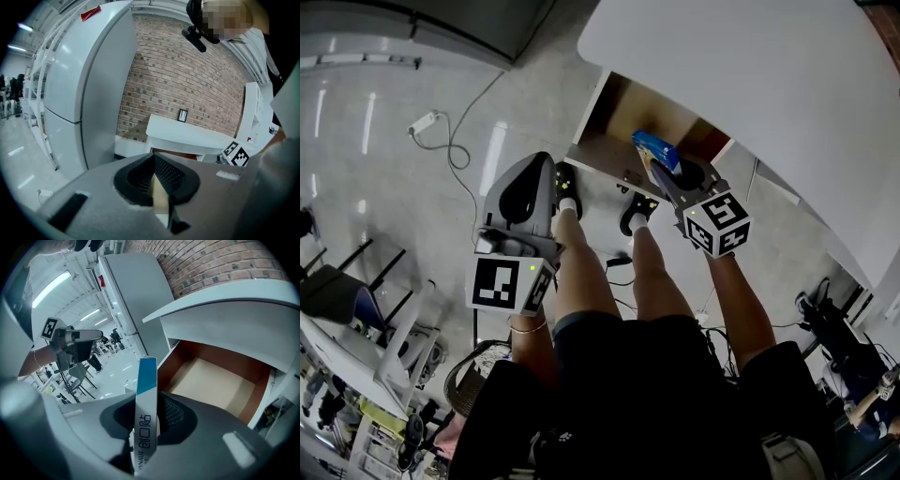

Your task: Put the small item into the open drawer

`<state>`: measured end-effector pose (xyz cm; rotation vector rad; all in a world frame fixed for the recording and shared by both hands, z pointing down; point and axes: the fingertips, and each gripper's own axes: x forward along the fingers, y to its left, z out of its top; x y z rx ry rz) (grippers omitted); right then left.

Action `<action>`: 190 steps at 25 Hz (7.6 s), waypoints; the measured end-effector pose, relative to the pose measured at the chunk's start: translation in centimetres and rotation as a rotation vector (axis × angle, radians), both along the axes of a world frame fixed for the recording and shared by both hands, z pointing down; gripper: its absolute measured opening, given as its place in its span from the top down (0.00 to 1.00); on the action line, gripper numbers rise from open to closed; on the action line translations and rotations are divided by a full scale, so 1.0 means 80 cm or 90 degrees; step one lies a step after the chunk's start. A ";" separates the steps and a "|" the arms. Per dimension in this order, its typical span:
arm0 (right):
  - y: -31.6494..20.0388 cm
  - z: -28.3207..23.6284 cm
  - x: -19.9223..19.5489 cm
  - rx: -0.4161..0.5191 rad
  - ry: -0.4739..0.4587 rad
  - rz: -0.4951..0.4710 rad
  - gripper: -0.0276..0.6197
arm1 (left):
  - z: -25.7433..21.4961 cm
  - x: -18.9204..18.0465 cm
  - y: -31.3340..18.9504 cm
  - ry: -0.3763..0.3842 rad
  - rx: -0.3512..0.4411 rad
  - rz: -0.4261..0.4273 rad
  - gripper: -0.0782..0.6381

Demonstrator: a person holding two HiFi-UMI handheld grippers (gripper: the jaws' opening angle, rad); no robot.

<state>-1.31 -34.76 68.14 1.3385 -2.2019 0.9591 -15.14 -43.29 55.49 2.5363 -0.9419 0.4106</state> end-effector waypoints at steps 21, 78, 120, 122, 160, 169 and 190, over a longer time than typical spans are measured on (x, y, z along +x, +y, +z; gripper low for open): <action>-0.013 0.033 -0.001 -0.032 0.027 -0.011 0.83 | 0.005 -0.004 -0.014 -0.009 0.000 0.008 0.89; -0.045 0.176 -0.041 -0.160 0.257 -0.244 0.82 | 0.023 -0.053 -0.021 -0.021 -0.021 -0.012 0.89; -0.052 0.060 0.029 -0.032 0.143 0.023 0.94 | -0.011 -0.027 -0.007 -0.020 0.000 0.019 0.89; -0.045 0.033 0.037 -0.009 0.127 0.052 0.94 | -0.019 -0.022 -0.006 -0.020 0.002 0.025 0.89; 0.024 -0.398 0.065 0.341 -0.061 0.197 0.94 | -0.235 0.070 0.069 0.045 0.088 0.136 0.89; 0.032 -0.425 0.068 0.363 -0.056 0.214 0.94 | -0.267 0.069 0.060 0.054 0.116 0.138 0.89; 0.042 -0.429 0.075 0.360 -0.043 0.217 0.94 | -0.271 0.076 0.065 0.060 0.114 0.155 0.89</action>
